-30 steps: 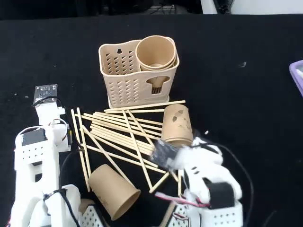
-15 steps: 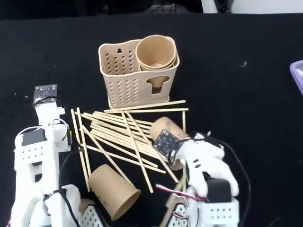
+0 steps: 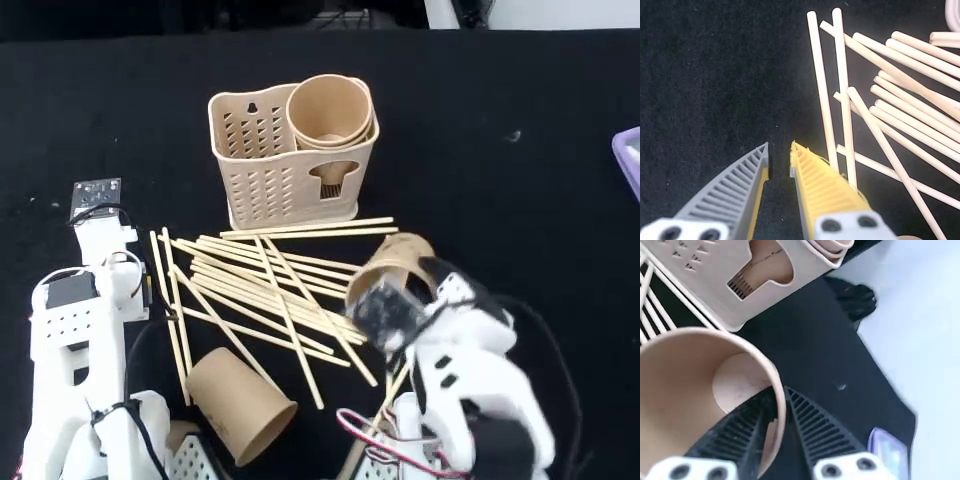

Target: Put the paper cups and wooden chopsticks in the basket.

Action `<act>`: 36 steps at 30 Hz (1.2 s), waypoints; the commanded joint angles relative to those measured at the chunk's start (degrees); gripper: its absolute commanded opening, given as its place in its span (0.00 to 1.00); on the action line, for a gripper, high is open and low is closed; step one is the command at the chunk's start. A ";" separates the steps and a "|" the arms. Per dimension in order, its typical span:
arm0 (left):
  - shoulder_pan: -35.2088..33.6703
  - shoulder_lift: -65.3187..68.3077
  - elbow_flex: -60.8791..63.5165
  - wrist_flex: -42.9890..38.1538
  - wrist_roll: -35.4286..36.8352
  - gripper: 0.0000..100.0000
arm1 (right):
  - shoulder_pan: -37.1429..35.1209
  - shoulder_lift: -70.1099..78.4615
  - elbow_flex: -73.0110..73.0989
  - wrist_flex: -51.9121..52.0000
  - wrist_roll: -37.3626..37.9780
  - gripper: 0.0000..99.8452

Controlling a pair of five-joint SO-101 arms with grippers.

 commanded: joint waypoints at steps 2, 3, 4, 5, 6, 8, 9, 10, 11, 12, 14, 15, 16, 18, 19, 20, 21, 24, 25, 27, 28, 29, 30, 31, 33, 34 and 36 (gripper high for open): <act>-0.04 -1.49 -3.12 -0.53 0.70 0.08 | 0.44 26.77 -20.44 1.23 -11.16 0.01; -0.04 -1.49 -3.12 -0.53 0.70 0.08 | 0.44 32.40 -25.45 2.55 -13.54 0.01; -0.04 -1.49 -3.12 -0.53 0.70 0.08 | 0.44 37.93 -30.99 4.13 -15.56 0.01; -0.04 -1.49 -3.12 -0.53 0.70 0.08 | 0.44 43.74 -36.88 6.07 -17.49 0.01; -0.04 -1.49 -3.12 -0.53 0.70 0.08 | 0.44 49.36 -43.21 8.35 -19.52 0.01; -0.13 -1.49 -3.12 -0.53 0.70 0.08 | 0.18 60.35 -55.52 13.45 -22.51 0.01; -0.13 -1.49 -3.12 -0.53 0.70 0.08 | 0.18 65.63 -61.93 16.18 -23.74 0.01; -0.22 -1.49 -3.12 -0.44 0.70 0.08 | 0.18 70.81 -68.44 18.90 -25.05 0.01; -0.22 -1.49 -3.12 -0.44 0.70 0.08 | 0.18 75.56 -74.68 21.54 -26.02 0.01; -0.22 -1.49 -3.12 -0.44 0.70 0.08 | 0.09 79.96 -80.92 24.00 -26.73 0.01; -0.22 -1.49 -3.12 -0.44 0.70 0.08 | 0.44 87.78 -92.00 25.58 -28.57 0.01; -0.22 -1.49 -3.12 -0.44 0.70 0.08 | 0.53 90.42 -96.22 25.58 -29.54 0.01; -0.22 -1.49 -3.12 -0.44 0.70 0.08 | 0.53 92.62 -99.47 25.49 -30.24 0.01; -0.22 -1.49 -3.12 -0.53 0.70 0.08 | 0.09 95.34 -103.25 25.49 -31.30 0.01; -0.13 -1.49 -3.03 -0.53 0.70 0.08 | 0.00 95.78 -104.31 25.49 -32.18 0.01; -0.04 -1.49 -3.03 -0.53 0.70 0.08 | -0.35 95.78 -105.10 25.49 -32.97 0.01; -0.04 -1.49 -3.03 -0.53 0.70 0.08 | -0.79 95.43 -105.80 25.49 -33.32 0.01; -0.04 -1.49 -3.03 -0.53 0.70 0.08 | -1.49 92.97 -107.82 25.41 -33.67 0.01; -0.04 -1.49 -3.12 -0.62 0.70 0.08 | -1.58 92.09 -108.79 25.23 -33.67 0.01; -0.04 -1.49 -3.12 -0.62 0.70 0.08 | -2.64 90.77 -111.08 24.62 -33.67 0.01; -0.04 -1.49 -3.21 -0.62 0.70 0.08 | -3.08 90.33 -112.48 24.62 -33.67 0.01; -0.04 -1.49 -3.21 -0.62 0.70 0.08 | -3.43 90.24 -113.36 24.62 -33.67 0.01; -0.04 -1.49 -3.21 -0.62 0.70 0.08 | -3.96 90.24 -114.51 24.62 -34.11 0.01; -0.04 -1.49 -3.21 -0.62 0.70 0.08 | -4.92 90.24 -115.56 24.62 -35.25 0.01; -0.04 -1.49 -3.21 -0.62 0.70 0.08 | -6.59 90.33 -116.35 23.74 -37.10 0.01; -0.04 -1.49 -3.21 -0.62 0.70 0.08 | -7.56 90.59 -116.44 22.59 -37.80 0.01; -0.04 -1.49 -3.21 -0.62 0.70 0.08 | -9.23 91.47 -116.44 19.87 -39.56 0.01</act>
